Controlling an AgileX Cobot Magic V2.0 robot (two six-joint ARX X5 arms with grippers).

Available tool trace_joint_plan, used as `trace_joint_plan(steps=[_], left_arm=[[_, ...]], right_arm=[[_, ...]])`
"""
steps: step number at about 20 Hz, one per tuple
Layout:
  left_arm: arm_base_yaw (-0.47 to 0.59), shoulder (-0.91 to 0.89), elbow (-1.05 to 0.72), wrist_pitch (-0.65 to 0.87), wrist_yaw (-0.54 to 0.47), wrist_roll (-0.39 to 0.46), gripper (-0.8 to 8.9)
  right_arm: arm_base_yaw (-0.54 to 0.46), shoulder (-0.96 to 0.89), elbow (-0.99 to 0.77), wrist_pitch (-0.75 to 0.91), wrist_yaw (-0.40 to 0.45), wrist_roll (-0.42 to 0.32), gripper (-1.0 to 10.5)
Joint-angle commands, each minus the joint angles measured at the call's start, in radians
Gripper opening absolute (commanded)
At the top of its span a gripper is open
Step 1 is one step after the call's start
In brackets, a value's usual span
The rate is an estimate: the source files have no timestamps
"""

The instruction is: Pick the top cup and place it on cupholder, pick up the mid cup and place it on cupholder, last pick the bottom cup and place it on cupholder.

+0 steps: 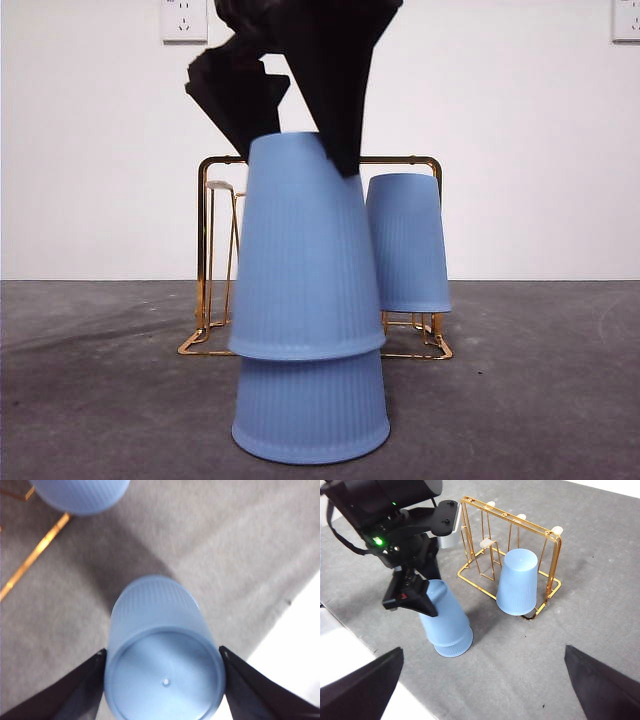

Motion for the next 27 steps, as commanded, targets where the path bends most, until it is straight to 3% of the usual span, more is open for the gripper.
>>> trace_joint_plan(steps=[1, 10, 17, 22, 27], left_arm=[[-0.011, 0.017, 0.053, -0.029, 0.002, -0.009, 2.7], [-0.021, -0.013, 0.168, -0.134, 0.002, -0.019, 2.7], [-0.024, -0.166, 0.185, -0.14, -0.006, -0.046, 2.7], [0.003, -0.286, 0.185, -0.167, -0.197, -0.069, 2.7], [0.125, -0.301, 0.185, -0.129, -0.201, -0.068, 2.7]], right_arm=[[0.006, 0.002, 0.011, 0.013, -0.001, -0.009, 5.1], [0.006, 0.002, 0.011, 0.018, -0.001, -0.008, 5.1], [0.006, 0.002, 0.011, 0.03, -0.002, -0.008, 5.1], [0.006, 0.002, 0.011, 0.042, -0.004, -0.007, 5.1], [0.006, 0.003, 0.011, 0.048, -0.004, -0.005, 5.1]])
